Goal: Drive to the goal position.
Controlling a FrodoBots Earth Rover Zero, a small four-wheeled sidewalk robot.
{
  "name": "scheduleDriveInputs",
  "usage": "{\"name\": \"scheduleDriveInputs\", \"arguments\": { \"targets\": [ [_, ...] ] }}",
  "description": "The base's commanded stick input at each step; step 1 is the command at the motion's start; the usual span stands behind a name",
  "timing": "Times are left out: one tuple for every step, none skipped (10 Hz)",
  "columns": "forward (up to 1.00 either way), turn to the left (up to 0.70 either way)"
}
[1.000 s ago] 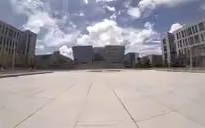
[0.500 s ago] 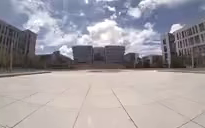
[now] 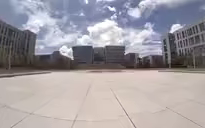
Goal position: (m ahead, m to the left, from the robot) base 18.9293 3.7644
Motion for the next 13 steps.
{"name": "scheduleDriveInputs", "arguments": {
  "targets": [
    [0.70, 0.00],
    [0.70, 0.00],
    [0.70, 0.00],
    [0.70, 0.00],
    [0.70, 0.00],
    [0.70, 0.00],
    [0.70, 0.00],
    [0.70, 0.00],
    [0.70, 0.00],
    [0.70, 0.00],
    [0.70, 0.00],
    [0.70, 0.00],
    [0.70, 0.00]
  ]
}}
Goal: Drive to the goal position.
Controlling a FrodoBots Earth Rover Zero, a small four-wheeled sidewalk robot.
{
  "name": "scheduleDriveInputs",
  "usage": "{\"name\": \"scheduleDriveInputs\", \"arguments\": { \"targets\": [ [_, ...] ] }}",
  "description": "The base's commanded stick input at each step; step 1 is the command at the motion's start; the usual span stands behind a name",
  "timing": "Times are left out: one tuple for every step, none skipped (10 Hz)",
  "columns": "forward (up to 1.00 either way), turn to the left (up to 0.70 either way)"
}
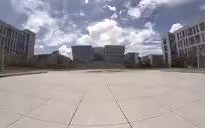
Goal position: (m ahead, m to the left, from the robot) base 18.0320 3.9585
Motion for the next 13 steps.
{"name": "scheduleDriveInputs", "arguments": {
  "targets": [
    [0.70, 0.00],
    [0.70, 0.00],
    [0.70, 0.00],
    [0.70, 0.00],
    [0.70, 0.00],
    [0.70, 0.00],
    [0.70, 0.00],
    [0.70, 0.00],
    [0.70, 0.00],
    [0.70, 0.00],
    [0.70, 0.00],
    [0.70, 0.00],
    [0.70, 0.00]
  ]
}}
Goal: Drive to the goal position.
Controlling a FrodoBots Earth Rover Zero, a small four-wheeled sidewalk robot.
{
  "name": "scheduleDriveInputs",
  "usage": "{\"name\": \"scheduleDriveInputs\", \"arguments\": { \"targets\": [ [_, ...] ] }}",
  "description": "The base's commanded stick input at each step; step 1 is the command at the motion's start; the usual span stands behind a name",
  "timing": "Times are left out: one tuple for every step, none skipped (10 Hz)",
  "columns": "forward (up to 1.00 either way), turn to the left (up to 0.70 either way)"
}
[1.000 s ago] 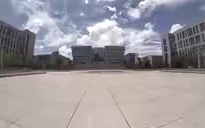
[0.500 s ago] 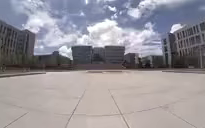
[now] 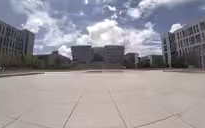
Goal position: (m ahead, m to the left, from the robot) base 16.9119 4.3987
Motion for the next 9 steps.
{"name": "scheduleDriveInputs", "arguments": {
  "targets": [
    [0.70, 0.00],
    [0.70, 0.00],
    [0.70, 0.00],
    [0.70, 0.00],
    [0.70, 0.00],
    [0.70, 0.00],
    [0.70, 0.00],
    [0.70, 0.08],
    [0.70, 0.20]
  ]
}}
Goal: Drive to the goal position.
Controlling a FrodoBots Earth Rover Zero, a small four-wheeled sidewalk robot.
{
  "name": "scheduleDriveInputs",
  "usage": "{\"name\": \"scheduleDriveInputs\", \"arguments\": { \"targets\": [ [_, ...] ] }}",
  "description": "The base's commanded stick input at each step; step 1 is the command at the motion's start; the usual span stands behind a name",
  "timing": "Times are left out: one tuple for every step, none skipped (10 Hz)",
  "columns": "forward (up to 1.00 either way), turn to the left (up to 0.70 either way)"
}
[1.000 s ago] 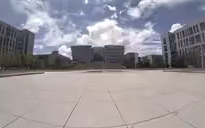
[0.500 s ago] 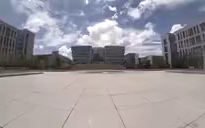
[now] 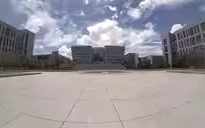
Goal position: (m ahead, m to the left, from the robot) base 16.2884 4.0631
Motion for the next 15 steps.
{"name": "scheduleDriveInputs", "arguments": {
  "targets": [
    [0.70, 0.15],
    [0.70, 0.17],
    [0.70, 0.16],
    [0.70, 0.13],
    [0.70, 0.13],
    [0.70, 0.17],
    [0.70, 0.16],
    [0.70, 0.13],
    [0.70, 0.18],
    [0.70, 0.00],
    [0.70, 0.00],
    [0.70, 0.00],
    [0.70, 0.00],
    [0.70, 0.00],
    [0.70, 0.00]
  ]
}}
